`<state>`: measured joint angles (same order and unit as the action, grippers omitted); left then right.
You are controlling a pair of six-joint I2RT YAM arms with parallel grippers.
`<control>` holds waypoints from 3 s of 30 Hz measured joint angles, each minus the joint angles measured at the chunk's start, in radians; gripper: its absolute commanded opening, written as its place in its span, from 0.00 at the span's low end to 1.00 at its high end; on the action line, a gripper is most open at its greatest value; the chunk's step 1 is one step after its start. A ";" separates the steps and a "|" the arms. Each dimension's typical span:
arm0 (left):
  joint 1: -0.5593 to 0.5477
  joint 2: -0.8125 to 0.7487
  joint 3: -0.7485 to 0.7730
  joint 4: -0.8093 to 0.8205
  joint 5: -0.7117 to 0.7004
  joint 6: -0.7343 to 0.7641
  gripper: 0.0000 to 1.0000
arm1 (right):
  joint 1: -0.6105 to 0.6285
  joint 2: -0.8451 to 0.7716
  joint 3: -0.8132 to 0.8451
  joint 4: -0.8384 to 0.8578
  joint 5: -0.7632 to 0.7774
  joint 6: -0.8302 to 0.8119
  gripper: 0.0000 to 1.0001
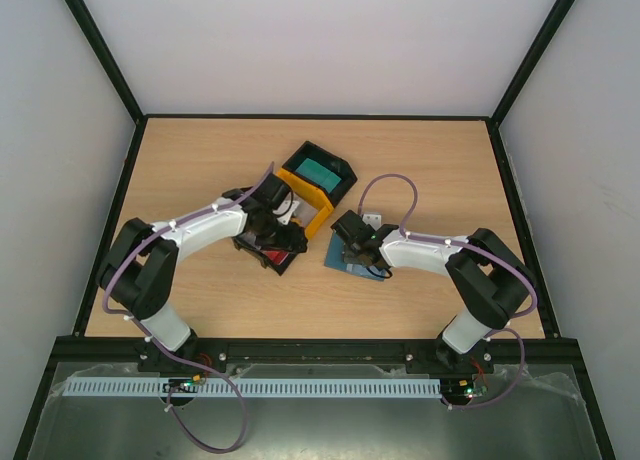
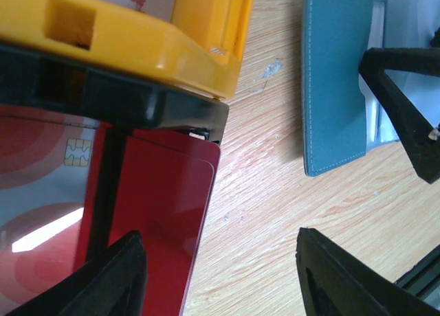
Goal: Put the credit cards into the card holder
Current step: Pick up the credit card from the storage box.
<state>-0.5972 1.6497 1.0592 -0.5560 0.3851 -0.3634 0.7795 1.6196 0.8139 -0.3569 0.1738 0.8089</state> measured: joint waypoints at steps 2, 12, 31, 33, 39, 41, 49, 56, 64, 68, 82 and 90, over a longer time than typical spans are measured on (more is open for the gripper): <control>-0.012 0.000 0.002 -0.003 -0.025 0.003 0.66 | 0.000 0.000 0.000 0.000 0.000 0.002 0.73; -0.094 0.063 0.010 -0.019 -0.235 0.028 0.73 | 0.000 0.000 -0.003 0.008 0.005 0.003 0.73; -0.129 0.071 0.042 -0.104 -0.288 0.050 0.48 | 0.000 0.000 -0.004 0.010 0.006 0.003 0.73; -0.129 0.068 0.042 -0.113 -0.292 0.050 0.48 | 0.000 0.000 -0.004 0.010 0.006 0.003 0.73; -0.129 0.064 0.060 -0.129 -0.307 0.049 0.45 | 0.000 0.000 -0.005 0.010 0.006 0.003 0.73; -0.129 0.063 0.064 -0.136 -0.309 0.049 0.44 | 0.000 0.000 -0.005 0.010 0.006 0.003 0.73; -0.129 0.048 0.068 -0.158 -0.327 0.046 0.42 | 0.000 -0.001 -0.005 0.010 0.006 0.003 0.73; -0.129 0.032 0.068 -0.170 -0.345 0.045 0.24 | 0.000 -0.001 -0.005 0.010 0.006 0.003 0.73; -0.129 0.031 0.071 -0.178 -0.377 0.044 0.03 | 0.000 -0.001 -0.005 0.011 0.006 0.003 0.73; -0.129 0.031 0.073 -0.180 -0.398 0.044 0.02 | 0.000 -0.002 -0.006 0.011 0.006 0.003 0.73; -0.108 -0.063 0.074 -0.191 -0.428 0.040 0.02 | -0.002 -0.032 -0.009 -0.014 -0.012 0.006 0.77; -0.037 -0.142 0.073 -0.197 -0.408 0.026 0.03 | -0.002 -0.106 0.076 -0.103 -0.021 -0.004 0.82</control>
<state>-0.6338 1.5082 1.1324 -0.7532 -0.0231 -0.3378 0.7773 1.5131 0.8902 -0.4595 0.1532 0.8047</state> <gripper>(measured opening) 0.032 0.801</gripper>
